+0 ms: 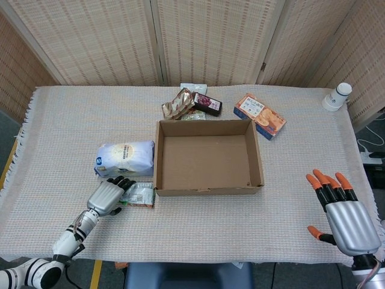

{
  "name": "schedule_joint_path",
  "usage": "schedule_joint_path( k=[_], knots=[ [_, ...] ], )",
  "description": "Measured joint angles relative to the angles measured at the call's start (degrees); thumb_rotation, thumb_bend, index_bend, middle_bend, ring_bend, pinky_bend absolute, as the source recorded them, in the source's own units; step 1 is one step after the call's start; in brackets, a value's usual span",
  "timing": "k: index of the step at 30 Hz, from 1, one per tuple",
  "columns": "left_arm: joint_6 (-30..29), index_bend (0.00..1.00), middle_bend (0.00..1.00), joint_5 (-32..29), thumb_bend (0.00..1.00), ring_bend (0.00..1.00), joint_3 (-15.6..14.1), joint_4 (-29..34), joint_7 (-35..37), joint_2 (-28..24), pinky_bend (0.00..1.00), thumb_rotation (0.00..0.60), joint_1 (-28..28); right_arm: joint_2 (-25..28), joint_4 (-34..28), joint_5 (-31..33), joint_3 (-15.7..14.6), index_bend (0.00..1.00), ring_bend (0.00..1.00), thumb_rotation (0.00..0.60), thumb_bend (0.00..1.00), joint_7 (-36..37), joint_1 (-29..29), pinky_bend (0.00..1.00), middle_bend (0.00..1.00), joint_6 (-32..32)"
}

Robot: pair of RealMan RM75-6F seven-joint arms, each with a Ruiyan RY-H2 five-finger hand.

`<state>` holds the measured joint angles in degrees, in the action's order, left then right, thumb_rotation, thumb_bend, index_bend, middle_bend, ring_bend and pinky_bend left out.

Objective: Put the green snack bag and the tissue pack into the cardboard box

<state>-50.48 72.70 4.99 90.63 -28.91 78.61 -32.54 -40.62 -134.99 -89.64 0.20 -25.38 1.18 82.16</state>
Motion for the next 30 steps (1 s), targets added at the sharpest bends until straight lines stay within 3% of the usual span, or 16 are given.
schedule_joint_path(
  k=[7, 12, 18, 23, 30],
  knots=[
    [-0.27, 0.18, 0.2, -0.55, 0.24, 0.14, -0.74, -2.97, -0.66, 1.95, 0.31, 0.6, -1.21, 0.14, 0.0, 0.4, 0.1, 0.05, 0.0, 0.6, 0.0, 0.11, 0.09, 0.0, 0.01, 0.23],
    [-1.84, 0.25, 0.26, 0.36, 0.27, 0.21, -1.17, -5.3, -0.61, 3.5, 0.36, 0.6, -1.48, 0.24, 0.0, 0.49, 0.0, 0.05, 0.0, 0.6, 0.0, 0.25, 0.13, 0.0, 0.01, 0.2],
    [-4.99, 0.45, 0.46, 3.23, 0.31, 0.39, -1.84, -9.9, 1.42, 6.3, 0.52, 0.6, -1.1, 0.22, 0.0, 0.82, -0.04, 0.05, 0.0, 0.6, 0.0, 0.17, 0.27, 0.0, 0.01, 0.04],
    [-6.4, 0.53, 0.55, 5.13, 0.33, 0.47, -2.79, -13.83, 3.18, 8.12, 0.6, 0.6, -0.75, 0.2, 0.0, 1.18, 0.0, 0.05, 0.0, 0.6, 0.0, 0.3, 0.49, 0.0, 0.01, -0.19],
    [-9.45, 0.74, 0.8, 8.48, 0.41, 0.69, -3.46, -14.66, 6.76, 7.55, 0.79, 0.6, -0.22, 0.12, 0.0, 1.7, 0.06, 0.05, 0.0, 0.6, 0.0, 0.3, 0.78, 0.0, 0.01, -0.41]
  ],
)
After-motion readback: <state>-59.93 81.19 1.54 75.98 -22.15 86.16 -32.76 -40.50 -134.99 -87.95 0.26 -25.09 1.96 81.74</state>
